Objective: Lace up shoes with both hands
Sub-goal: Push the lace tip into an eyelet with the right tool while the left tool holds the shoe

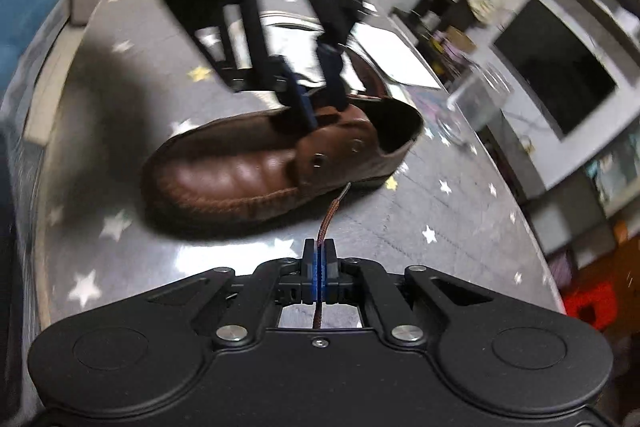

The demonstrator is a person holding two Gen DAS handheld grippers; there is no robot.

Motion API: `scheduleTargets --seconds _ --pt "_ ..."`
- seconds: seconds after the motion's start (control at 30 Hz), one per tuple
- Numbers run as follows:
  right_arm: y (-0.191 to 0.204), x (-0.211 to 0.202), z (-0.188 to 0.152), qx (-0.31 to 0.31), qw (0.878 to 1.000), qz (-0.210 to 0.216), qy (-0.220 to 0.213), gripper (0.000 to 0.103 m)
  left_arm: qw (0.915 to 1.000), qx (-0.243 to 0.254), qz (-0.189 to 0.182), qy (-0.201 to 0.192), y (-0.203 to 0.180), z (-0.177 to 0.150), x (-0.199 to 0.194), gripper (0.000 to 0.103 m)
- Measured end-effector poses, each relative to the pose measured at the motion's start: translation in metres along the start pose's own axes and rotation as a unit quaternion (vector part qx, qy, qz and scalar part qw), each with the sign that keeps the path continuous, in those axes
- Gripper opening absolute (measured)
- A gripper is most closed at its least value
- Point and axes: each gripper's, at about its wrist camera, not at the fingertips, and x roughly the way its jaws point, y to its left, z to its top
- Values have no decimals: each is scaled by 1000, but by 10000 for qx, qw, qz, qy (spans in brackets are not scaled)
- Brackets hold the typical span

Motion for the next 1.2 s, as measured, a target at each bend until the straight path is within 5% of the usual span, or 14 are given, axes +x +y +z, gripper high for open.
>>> scheduleTargets --seconds 0.7,1.2 --pt "5 11 14 -864 9961 169 12 2 9997 152 -184 53 -4 -2 19 25" --pt "-6 34 23 -568 9983 -47 -111 2 9991 395 -31 -136 -7 2 8 25"
